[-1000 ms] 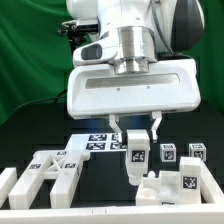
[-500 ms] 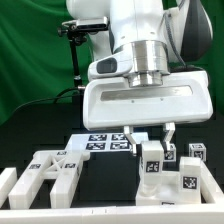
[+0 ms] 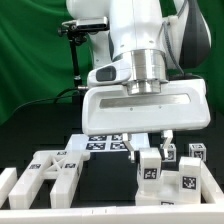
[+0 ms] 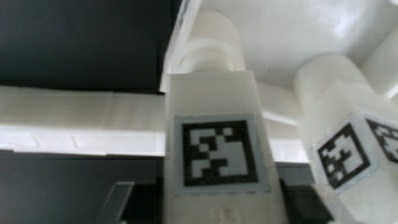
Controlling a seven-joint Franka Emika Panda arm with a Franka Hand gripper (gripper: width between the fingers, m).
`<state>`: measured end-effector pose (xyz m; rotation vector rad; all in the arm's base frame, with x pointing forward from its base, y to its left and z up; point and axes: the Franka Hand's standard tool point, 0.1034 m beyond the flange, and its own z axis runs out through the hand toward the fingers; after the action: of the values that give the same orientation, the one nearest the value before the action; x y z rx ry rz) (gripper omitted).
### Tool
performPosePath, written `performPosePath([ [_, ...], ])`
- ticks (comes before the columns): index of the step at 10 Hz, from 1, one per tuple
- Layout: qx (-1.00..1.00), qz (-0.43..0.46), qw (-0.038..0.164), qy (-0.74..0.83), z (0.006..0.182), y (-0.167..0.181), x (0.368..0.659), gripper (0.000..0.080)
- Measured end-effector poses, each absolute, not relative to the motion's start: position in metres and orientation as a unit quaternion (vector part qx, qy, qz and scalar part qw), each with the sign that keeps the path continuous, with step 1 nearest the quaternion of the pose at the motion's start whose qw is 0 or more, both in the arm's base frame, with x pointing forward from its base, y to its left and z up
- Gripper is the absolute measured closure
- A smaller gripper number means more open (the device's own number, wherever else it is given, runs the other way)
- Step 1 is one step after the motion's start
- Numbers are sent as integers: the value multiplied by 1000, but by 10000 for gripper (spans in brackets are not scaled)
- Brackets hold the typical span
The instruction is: Assemble chair
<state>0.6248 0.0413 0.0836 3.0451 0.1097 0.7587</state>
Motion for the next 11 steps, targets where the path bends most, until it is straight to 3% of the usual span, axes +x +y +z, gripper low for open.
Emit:
performPosePath([
  [5,968,248,3,34,84,40,626,502],
  [6,968,248,3,34,84,40,626,318],
  [7,968,248,3,34,83,40,626,185],
  [11,968,248,3,34,83,40,626,152],
])
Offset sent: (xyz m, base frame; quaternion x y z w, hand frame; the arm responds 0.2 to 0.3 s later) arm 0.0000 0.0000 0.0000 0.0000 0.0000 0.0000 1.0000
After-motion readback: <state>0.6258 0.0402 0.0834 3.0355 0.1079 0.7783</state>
